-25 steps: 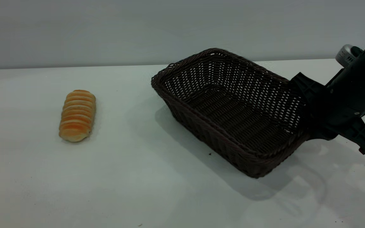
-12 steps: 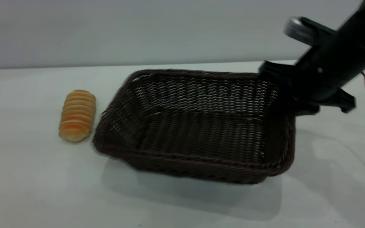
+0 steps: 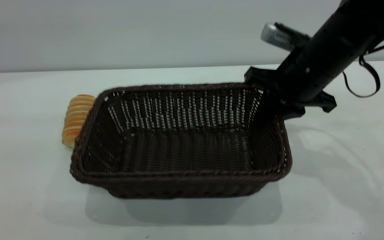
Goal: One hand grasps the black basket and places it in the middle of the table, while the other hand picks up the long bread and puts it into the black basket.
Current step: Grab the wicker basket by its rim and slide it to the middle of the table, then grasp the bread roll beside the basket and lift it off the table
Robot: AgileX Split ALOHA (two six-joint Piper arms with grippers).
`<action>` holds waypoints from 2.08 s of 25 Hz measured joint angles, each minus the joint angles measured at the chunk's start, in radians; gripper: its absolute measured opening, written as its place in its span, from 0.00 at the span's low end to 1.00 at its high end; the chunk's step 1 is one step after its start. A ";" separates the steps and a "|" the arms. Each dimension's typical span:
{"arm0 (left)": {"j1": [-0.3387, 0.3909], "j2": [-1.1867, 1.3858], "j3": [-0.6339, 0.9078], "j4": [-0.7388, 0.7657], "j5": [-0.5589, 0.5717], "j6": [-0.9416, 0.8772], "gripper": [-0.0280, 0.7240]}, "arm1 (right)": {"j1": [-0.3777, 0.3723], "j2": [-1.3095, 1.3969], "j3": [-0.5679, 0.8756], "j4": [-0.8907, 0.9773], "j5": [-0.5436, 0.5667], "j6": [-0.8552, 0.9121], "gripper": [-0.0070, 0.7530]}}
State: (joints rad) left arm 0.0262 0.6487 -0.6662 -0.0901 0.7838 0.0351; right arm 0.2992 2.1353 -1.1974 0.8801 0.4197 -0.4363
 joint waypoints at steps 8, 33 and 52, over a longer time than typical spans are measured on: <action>0.000 0.000 0.000 0.000 0.002 0.000 0.63 | 0.000 0.016 -0.002 0.005 -0.004 -0.027 0.26; 0.000 0.340 -0.046 -0.004 0.001 0.031 0.63 | -0.251 -0.501 -0.003 -0.598 0.647 0.122 0.71; 0.000 1.276 -0.607 -0.214 -0.123 0.581 0.63 | -0.078 -0.824 0.164 -0.803 0.754 0.304 0.71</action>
State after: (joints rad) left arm 0.0262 1.9249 -1.2731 -0.3044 0.6611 0.6165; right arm 0.2207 1.3118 -1.0334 0.0767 1.1742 -0.1322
